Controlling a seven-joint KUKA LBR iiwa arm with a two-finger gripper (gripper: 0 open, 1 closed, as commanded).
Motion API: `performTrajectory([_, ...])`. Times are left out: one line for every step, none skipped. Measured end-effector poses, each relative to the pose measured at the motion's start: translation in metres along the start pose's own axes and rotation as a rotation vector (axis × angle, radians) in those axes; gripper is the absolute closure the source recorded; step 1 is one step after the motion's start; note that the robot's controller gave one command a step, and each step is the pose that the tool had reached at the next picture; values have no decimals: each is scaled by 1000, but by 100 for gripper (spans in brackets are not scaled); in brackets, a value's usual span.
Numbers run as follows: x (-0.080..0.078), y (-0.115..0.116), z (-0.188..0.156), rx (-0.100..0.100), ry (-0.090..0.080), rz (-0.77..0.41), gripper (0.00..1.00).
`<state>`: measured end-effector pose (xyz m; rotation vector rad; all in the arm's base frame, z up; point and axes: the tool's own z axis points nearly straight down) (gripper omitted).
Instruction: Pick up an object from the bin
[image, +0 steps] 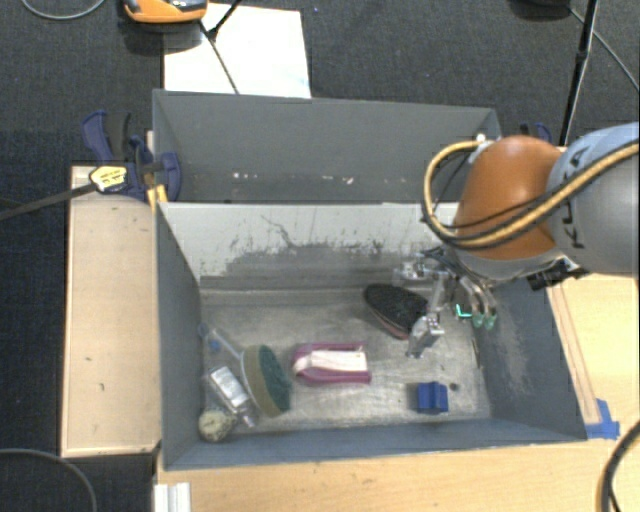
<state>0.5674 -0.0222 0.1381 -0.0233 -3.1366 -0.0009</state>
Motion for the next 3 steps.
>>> performTrajectory([-23, -21, 55, 1, -2, -69, 0])
performTrajectory([-23, -20, 52, 0, -5, -71, 100])
performTrajectory([-24, -25, -71, 1, -15, -16, 100])
